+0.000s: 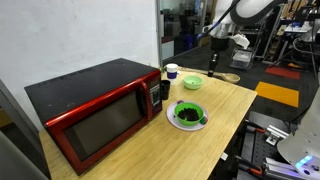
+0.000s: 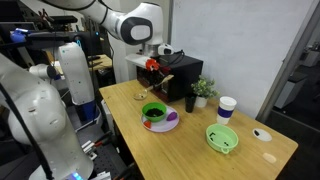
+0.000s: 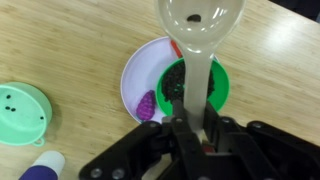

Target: Move the spoon to the left

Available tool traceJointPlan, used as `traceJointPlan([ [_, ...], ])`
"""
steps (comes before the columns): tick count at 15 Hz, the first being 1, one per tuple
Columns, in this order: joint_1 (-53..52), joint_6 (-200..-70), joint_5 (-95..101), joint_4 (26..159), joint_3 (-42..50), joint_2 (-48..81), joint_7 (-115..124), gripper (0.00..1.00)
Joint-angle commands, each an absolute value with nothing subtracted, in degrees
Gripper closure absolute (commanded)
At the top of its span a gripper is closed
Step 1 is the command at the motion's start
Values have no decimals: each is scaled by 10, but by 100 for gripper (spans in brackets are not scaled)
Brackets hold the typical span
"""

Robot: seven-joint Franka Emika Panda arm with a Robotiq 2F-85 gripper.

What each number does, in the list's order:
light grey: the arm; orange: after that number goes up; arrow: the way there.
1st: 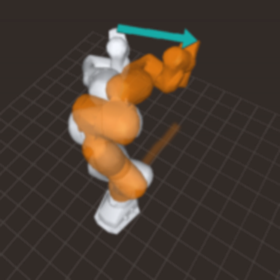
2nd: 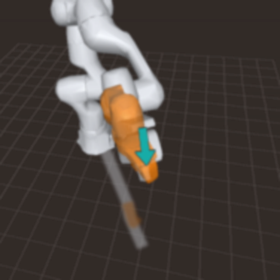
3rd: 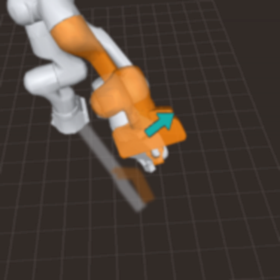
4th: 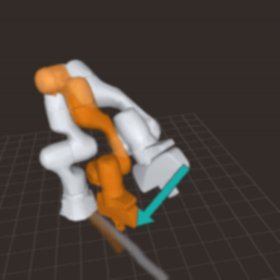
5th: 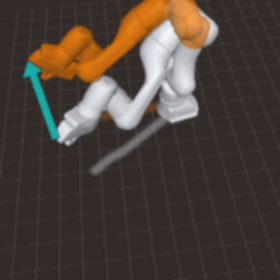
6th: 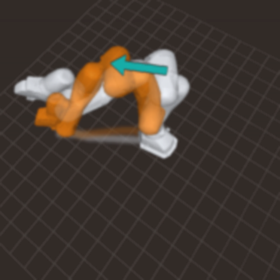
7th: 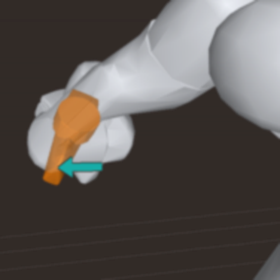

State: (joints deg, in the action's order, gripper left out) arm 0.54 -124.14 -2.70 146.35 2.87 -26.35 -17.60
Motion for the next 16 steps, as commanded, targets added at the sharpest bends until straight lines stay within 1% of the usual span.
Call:
traceJointPlan([
  [1, -44, -1192, -61, 1457, 25, -329, -180, 94],
  [6, -123, -1171, -130, 1442, 14, -359, -187, 94],
  [10, -176, -1194, -187, 1439, 3, -333, -202, 94],
  [13, -203, -1245, -215, 1446, -17, -304, -213, 94],
  [16, -235, -1300, -259, 1442, -23, -247, -253, 94],
])
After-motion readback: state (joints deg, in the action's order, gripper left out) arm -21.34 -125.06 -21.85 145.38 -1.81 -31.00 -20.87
